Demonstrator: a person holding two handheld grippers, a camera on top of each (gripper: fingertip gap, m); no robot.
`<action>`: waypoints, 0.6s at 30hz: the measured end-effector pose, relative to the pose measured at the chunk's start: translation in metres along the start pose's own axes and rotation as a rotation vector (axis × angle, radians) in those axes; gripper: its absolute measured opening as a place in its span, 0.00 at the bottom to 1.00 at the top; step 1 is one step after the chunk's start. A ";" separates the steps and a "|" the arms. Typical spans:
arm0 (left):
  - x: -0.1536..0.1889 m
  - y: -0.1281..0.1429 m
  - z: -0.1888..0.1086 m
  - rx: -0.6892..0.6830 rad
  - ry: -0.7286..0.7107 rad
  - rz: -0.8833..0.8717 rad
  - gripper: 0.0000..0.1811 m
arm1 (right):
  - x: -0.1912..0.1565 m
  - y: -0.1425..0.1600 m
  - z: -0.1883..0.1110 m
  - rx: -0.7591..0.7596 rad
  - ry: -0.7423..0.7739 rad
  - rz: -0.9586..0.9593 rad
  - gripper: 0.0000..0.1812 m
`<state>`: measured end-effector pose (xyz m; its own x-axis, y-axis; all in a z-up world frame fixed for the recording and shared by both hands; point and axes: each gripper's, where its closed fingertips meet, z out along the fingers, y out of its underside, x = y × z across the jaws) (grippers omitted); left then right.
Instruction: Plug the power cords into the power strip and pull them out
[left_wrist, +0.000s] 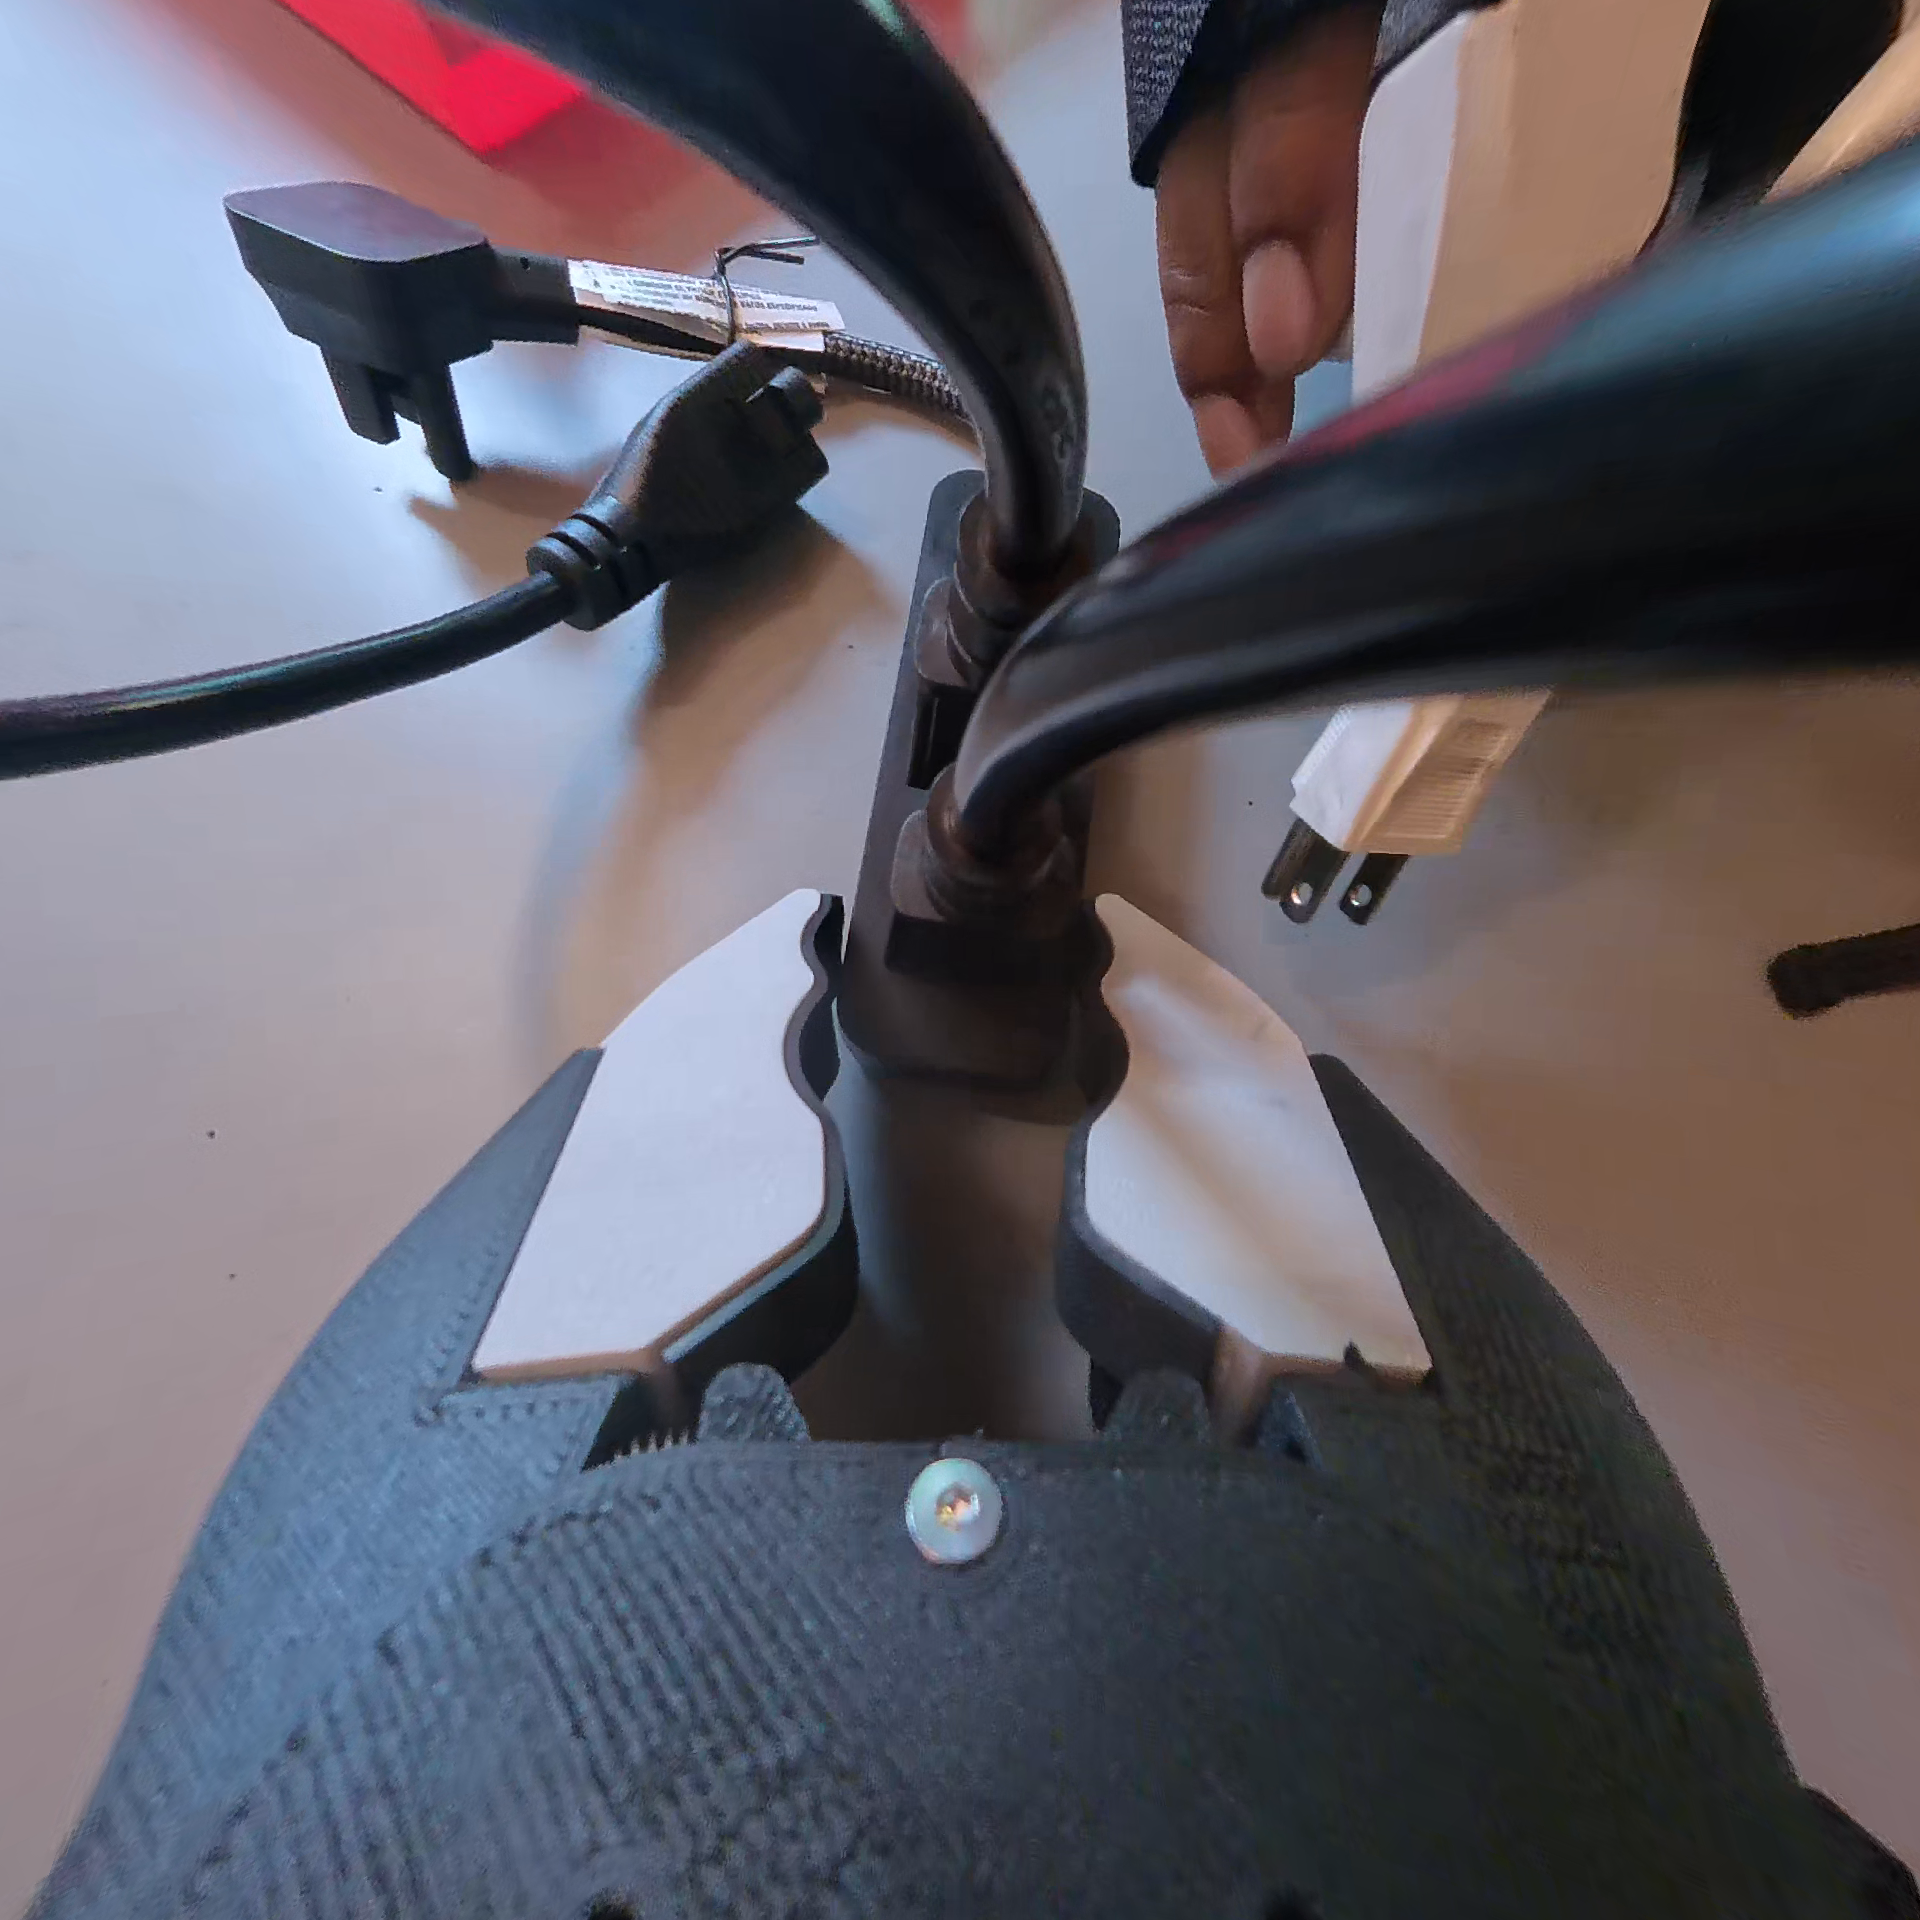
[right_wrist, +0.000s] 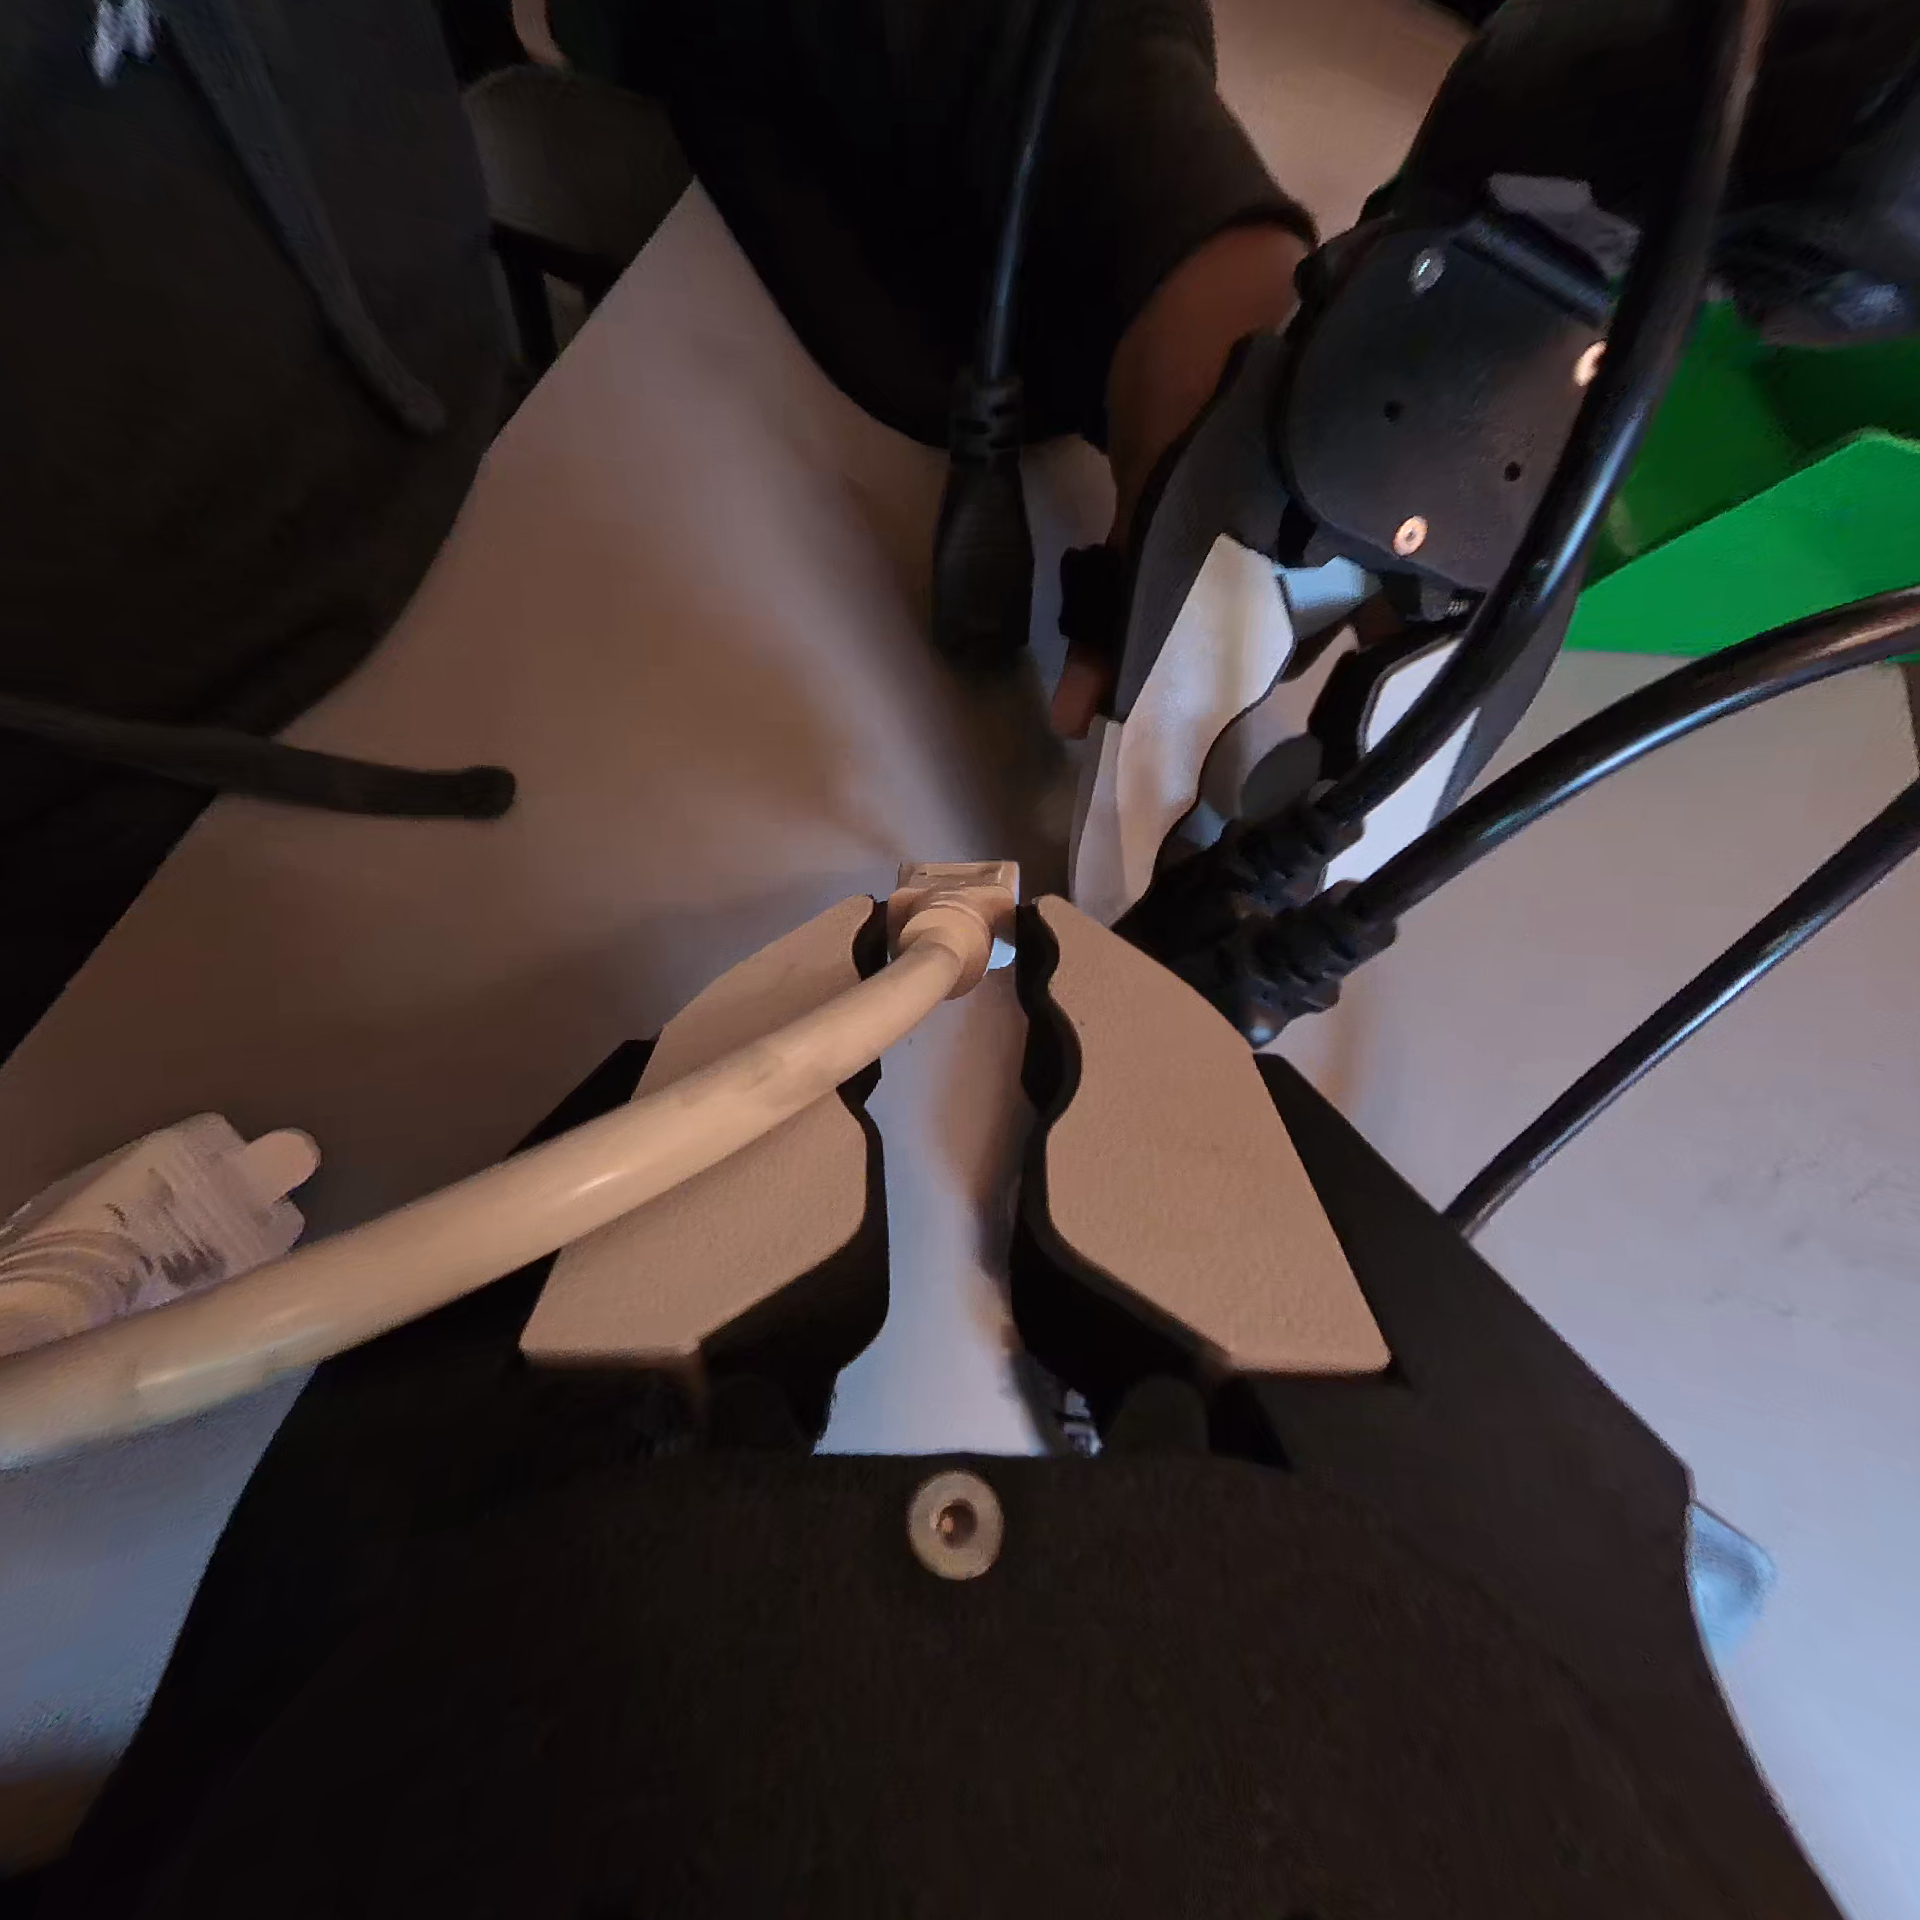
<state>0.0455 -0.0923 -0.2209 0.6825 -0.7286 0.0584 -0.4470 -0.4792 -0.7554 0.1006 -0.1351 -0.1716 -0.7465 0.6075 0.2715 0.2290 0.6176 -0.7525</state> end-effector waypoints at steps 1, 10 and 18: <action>0.000 0.000 -0.001 0.003 0.000 -0.006 0.24 | 0.002 -0.006 -0.001 0.035 -0.003 0.007 0.13; -0.041 0.007 -0.092 0.015 -0.113 -0.011 0.28 | 0.039 -0.082 -0.037 0.328 0.094 0.018 0.13; 0.018 -0.100 -0.192 0.430 -0.075 0.182 0.26 | 0.088 -0.114 -0.037 0.291 0.165 0.031 0.13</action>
<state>-0.0086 -0.1511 -0.0188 0.6623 -0.7369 -0.1353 -0.2938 -0.0894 -0.9517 0.0319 -0.1330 -0.0396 -0.6249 0.7116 0.3212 0.0442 0.4430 -0.8954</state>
